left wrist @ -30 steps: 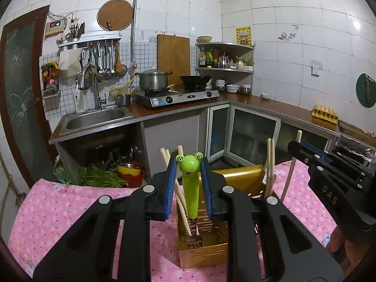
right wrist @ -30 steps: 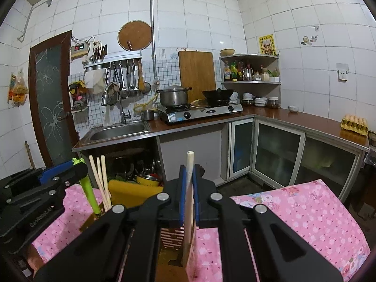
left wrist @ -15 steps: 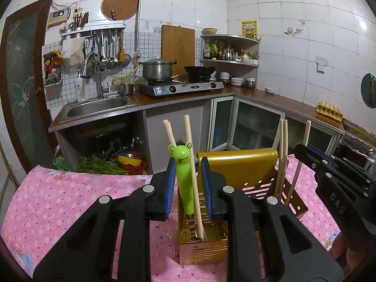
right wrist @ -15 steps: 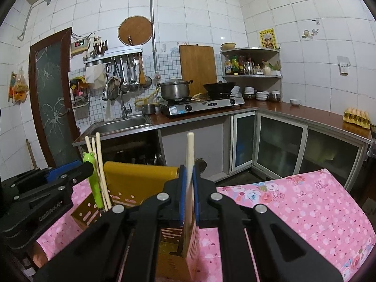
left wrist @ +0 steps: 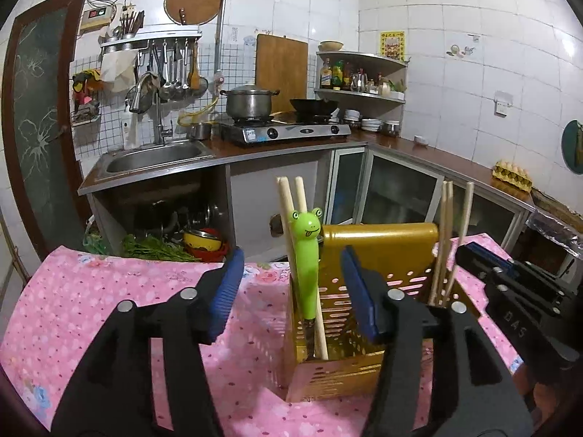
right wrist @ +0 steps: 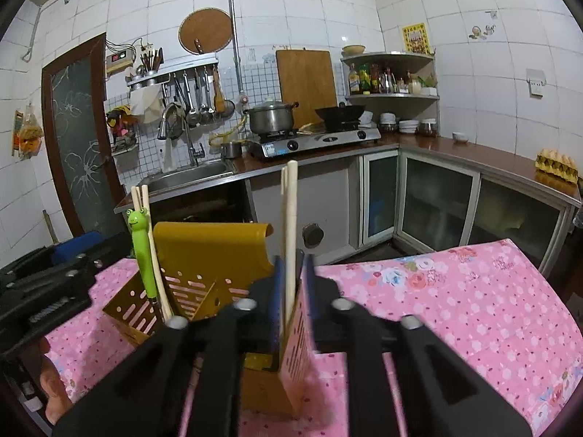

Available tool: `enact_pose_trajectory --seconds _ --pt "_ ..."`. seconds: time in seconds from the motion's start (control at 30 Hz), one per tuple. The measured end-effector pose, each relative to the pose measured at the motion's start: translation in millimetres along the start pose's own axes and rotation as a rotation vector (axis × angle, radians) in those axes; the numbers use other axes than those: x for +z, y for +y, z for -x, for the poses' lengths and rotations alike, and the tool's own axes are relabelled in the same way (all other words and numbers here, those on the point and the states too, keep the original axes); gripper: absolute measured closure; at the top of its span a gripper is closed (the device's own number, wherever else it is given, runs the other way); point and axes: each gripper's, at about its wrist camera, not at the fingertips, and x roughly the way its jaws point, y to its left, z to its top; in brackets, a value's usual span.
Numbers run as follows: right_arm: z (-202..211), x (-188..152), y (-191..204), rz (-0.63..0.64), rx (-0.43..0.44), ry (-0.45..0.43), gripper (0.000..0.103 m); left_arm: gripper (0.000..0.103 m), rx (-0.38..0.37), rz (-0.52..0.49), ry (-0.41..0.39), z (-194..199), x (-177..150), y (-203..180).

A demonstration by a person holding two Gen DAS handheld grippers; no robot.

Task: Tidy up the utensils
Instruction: 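Lower both items into the holder and open both tools, then move both tools back down to the last chopsticks on the table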

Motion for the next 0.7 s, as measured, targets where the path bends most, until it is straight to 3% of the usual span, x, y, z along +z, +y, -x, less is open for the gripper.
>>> enact_pose_trajectory --seconds 0.03,0.2,0.27,0.37,0.7 --pt "3.7 0.6 -1.0 -0.006 -0.007 -0.007 0.053 0.046 -0.004 0.001 -0.004 5.1 1.9 0.6" --pt "21.9 6.7 -4.4 -0.019 -0.038 -0.013 0.052 0.029 0.008 -0.003 -0.024 31.4 9.6 3.3" --pt "32.8 9.3 -6.9 -0.022 -0.061 -0.01 0.051 0.015 0.026 -0.016 -0.024 44.0 10.9 5.7" --pt "47.1 10.3 -10.1 -0.027 -0.093 0.007 0.047 0.007 0.028 -0.015 -0.02 60.0 8.2 11.9" --pt "67.5 -46.8 -2.4 -0.022 -0.128 0.151 0.044 0.005 0.059 -0.023 0.12 75.6 -48.5 37.1"
